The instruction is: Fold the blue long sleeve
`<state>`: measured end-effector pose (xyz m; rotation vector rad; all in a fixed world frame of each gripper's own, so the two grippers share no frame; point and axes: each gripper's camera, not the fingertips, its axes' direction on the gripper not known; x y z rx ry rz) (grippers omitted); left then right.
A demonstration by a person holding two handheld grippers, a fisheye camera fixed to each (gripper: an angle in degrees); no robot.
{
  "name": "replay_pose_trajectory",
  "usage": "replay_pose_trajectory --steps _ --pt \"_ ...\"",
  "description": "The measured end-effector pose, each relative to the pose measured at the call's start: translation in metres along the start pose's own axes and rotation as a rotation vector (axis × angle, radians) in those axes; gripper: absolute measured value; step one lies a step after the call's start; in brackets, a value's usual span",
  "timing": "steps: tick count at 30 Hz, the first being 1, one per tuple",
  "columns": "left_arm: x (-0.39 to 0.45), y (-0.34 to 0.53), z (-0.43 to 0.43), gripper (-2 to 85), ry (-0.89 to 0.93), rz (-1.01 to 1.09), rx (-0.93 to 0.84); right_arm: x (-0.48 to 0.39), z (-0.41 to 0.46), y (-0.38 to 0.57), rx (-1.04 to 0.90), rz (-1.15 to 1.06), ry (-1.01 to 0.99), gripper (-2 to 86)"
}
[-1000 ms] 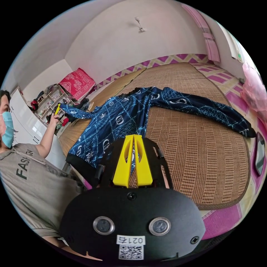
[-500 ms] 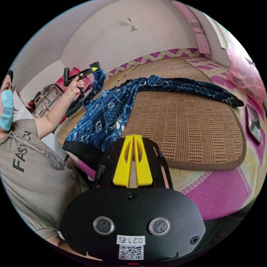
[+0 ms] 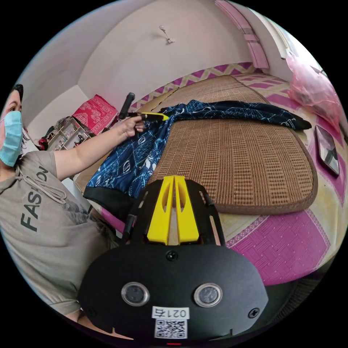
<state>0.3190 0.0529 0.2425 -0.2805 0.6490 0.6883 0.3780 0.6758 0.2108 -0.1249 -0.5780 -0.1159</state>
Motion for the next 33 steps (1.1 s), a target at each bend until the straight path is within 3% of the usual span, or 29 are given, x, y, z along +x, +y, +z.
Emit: replay_pose_trajectory --steps 5,8,15,21,25,28,33 --pt "-0.040 0.009 -0.053 10.9 0.236 0.018 0.216 0.051 -0.014 -0.044 0.143 0.198 -0.064 4.3" --pt "-0.047 0.030 -0.091 11.2 0.216 0.056 0.278 0.100 -0.015 -0.070 0.255 0.389 -0.057 7.6" --pt "-0.024 0.110 -0.176 10.4 0.113 0.195 0.276 0.194 -0.046 -0.087 0.522 0.889 0.171 10.6" --pt "-0.002 0.204 -0.226 9.5 0.027 0.245 0.247 0.234 -0.057 -0.117 0.611 1.040 0.095 9.8" --pt "-0.007 0.264 -0.247 9.3 0.028 0.153 0.286 0.249 -0.064 -0.138 0.653 1.054 0.040 6.3" --pt "-0.013 0.311 -0.256 8.9 0.030 0.073 0.328 0.225 -0.090 -0.177 0.694 0.925 0.065 2.8" --pt "-0.021 0.391 -0.258 7.9 0.031 -0.044 0.367 0.081 -0.124 -0.326 0.599 0.378 0.113 1.4"
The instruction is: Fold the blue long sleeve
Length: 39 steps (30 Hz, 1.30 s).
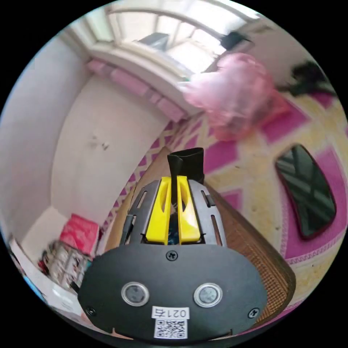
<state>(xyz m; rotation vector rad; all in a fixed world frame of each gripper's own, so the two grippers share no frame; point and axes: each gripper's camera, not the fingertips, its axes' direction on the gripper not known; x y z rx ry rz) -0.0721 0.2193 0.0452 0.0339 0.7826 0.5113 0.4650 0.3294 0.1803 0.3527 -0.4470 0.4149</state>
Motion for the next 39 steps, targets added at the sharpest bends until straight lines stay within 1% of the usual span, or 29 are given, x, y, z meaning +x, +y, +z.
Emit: replay_pose_trajectory --steps 1,3,4,6,7,8,9,10,12,13,15,16,18,21,22,23,24,26,28,30,31,33,36,37,39 --pt "-0.002 0.019 -0.006 7.8 -0.002 -0.025 0.008 -0.028 0.005 -0.007 -0.014 -0.060 -0.012 1.3" --pt "-0.003 0.048 -0.013 7.6 -0.008 -0.052 0.018 -0.138 0.027 -0.023 -0.053 -0.267 -0.071 1.2" --pt "-0.002 0.067 -0.017 7.5 -0.015 -0.063 0.023 -0.164 0.033 -0.025 -0.066 -0.307 -0.086 1.2" --pt "0.001 0.097 -0.024 7.4 -0.028 -0.077 0.033 -0.264 0.062 -0.024 -0.112 -0.442 -0.155 1.2" --pt "0.003 0.117 -0.028 7.3 -0.034 -0.085 0.036 -0.288 0.070 -0.021 -0.127 -0.471 -0.174 1.1" --pt "0.006 0.137 -0.033 7.3 -0.042 -0.094 0.044 -0.333 0.087 -0.014 -0.164 -0.527 -0.213 1.1" --pt "0.007 0.148 -0.035 7.3 -0.046 -0.100 0.050 -0.377 0.106 -0.002 -0.204 -0.580 -0.252 1.1" --pt "0.009 0.167 -0.040 7.2 -0.053 -0.112 0.060 -0.398 0.116 0.006 -0.228 -0.605 -0.265 1.1" --pt "0.012 0.197 -0.046 7.1 -0.065 -0.132 0.076 -0.473 0.161 0.048 -0.323 -0.719 -0.294 1.0" --pt "0.013 0.217 -0.049 7.1 -0.070 -0.148 0.084 -0.488 0.173 0.061 -0.348 -0.747 -0.290 1.0" --pt "0.015 0.243 -0.051 7.0 -0.071 -0.168 0.095 -0.541 0.225 0.124 -0.456 -0.878 -0.245 1.0" --pt "0.016 0.260 -0.052 7.0 -0.072 -0.185 0.106 -0.551 0.238 0.141 -0.483 -0.916 -0.222 1.0" --pt "0.018 0.284 -0.052 7.0 -0.066 -0.207 0.120 -0.579 0.284 0.212 -0.589 -1.085 -0.122 1.0" --pt "0.021 0.320 -0.051 6.8 -0.062 -0.242 0.135 -0.596 0.309 0.263 -0.660 -1.224 -0.044 1.1" --pt "0.024 0.332 -0.051 6.7 -0.058 -0.247 0.138 -0.600 0.306 0.263 -0.642 -1.241 -0.035 1.1" --pt "0.028 0.343 -0.051 6.7 -0.065 -0.246 0.141 -0.611 0.295 0.254 -0.572 -1.259 -0.030 1.2" --pt "0.030 0.349 -0.051 6.7 -0.072 -0.246 0.142 -0.621 0.283 0.238 -0.510 -1.252 -0.030 1.3" --pt "0.036 0.368 -0.049 6.6 -0.084 -0.253 0.157 -0.634 0.271 0.217 -0.462 -1.219 -0.057 1.6" --pt "0.037 0.378 -0.042 6.5 -0.070 -0.268 0.175 -0.643 0.277 0.218 -0.510 -1.233 -0.066 2.1" --pt "0.039 0.385 -0.031 6.5 -0.050 -0.282 0.186 -0.641 0.308 0.241 -0.715 -1.274 -0.024 3.7" --pt "0.042 0.387 -0.024 6.5 -0.032 -0.286 0.195 -0.637 0.314 0.241 -0.754 -1.259 -0.013 4.5" --pt "0.049 0.389 -0.015 6.5 -0.016 -0.280 0.202 -0.624 0.301 0.206 -0.742 -1.104 -0.097 7.2" --pt "0.064 0.394 -0.003 6.5 -0.016 -0.264 0.200 -0.598 0.270 0.152 -0.732 -0.940 -0.208 8.7" --pt "0.069 0.397 0.001 6.5 -0.013 -0.262 0.195 -0.591 0.260 0.142 -0.720 -0.922 -0.221 8.7" --pt "0.076 0.401 0.008 6.5 -0.006 -0.261 0.190 -0.561 0.213 0.107 -0.675 -0.918 -0.247 7.2"
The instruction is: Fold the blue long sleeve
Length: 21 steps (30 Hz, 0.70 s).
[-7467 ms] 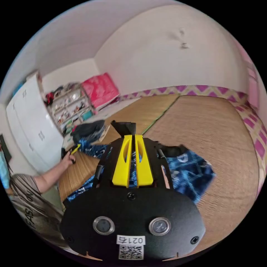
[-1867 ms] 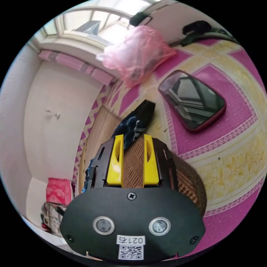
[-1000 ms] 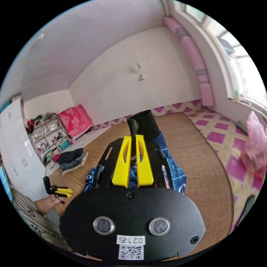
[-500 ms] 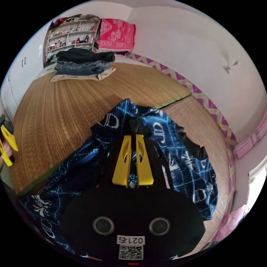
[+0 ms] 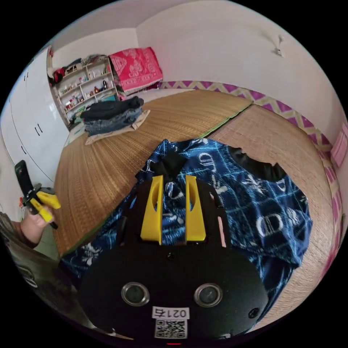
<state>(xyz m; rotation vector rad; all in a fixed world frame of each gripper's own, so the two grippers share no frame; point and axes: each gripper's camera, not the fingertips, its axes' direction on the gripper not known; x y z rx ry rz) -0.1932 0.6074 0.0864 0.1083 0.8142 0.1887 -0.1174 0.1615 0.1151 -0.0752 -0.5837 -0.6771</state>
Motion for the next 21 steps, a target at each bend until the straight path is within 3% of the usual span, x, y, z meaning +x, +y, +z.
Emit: replay_pose_trajectory --steps 3,9,16,21 --pt "0.011 0.010 0.011 5.9 -0.001 0.004 -0.003 0.015 -0.077 0.054 0.045 -0.010 0.019 1.1" --pt "0.037 0.030 0.040 5.8 -0.004 -0.069 -0.070 0.023 -0.200 0.203 0.026 0.118 0.146 1.0" --pt "0.057 0.081 0.058 10.4 0.023 -0.239 -0.215 0.021 -0.238 0.370 -0.113 0.403 0.183 6.1" --pt "0.072 0.125 0.072 12.7 0.007 -0.317 -0.330 0.020 -0.235 0.462 -0.069 0.582 0.042 7.7"
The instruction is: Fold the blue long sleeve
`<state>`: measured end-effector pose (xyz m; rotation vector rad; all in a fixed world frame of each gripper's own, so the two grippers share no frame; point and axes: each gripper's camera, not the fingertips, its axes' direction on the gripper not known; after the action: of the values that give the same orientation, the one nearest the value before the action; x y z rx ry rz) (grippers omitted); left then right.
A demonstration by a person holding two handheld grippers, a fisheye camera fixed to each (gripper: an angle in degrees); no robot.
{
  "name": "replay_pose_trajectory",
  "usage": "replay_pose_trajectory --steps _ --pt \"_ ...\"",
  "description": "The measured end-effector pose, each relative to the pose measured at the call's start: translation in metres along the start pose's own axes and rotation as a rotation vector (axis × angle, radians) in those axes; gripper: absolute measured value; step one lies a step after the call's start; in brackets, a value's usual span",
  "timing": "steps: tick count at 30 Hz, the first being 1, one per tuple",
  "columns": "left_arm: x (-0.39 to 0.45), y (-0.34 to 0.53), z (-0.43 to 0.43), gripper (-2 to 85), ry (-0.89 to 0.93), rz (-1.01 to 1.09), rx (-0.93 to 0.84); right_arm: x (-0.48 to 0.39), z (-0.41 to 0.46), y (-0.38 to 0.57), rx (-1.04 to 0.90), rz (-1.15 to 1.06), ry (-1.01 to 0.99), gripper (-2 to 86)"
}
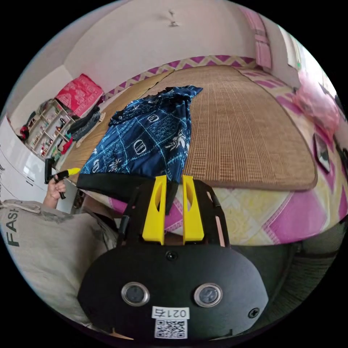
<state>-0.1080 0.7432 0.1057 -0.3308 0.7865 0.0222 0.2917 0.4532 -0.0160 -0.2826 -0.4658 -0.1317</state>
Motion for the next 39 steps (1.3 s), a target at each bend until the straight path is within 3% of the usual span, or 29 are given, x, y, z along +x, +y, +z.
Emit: replay_pose_trajectory --steps 18,24,28,33,39 --pt "0.019 -0.020 0.067 13.2 -0.049 -0.055 -0.067 0.085 0.113 0.092 -0.041 0.197 -0.274 6.8" --pt "0.021 -0.042 0.095 0.6 -0.008 0.004 -0.159 0.109 0.155 0.108 -0.055 0.205 -0.434 2.0" --pt "0.011 -0.059 0.078 -0.7 0.077 -0.001 -0.125 0.129 0.152 0.110 -0.013 0.203 -0.510 0.9" --pt "0.013 -0.110 0.038 -1.0 0.206 0.040 -0.043 0.151 0.146 0.062 0.078 0.146 -0.736 0.4" --pt "0.003 -0.246 0.002 -1.0 0.247 0.101 0.062 0.138 0.184 -0.089 0.088 0.011 -0.772 0.3"
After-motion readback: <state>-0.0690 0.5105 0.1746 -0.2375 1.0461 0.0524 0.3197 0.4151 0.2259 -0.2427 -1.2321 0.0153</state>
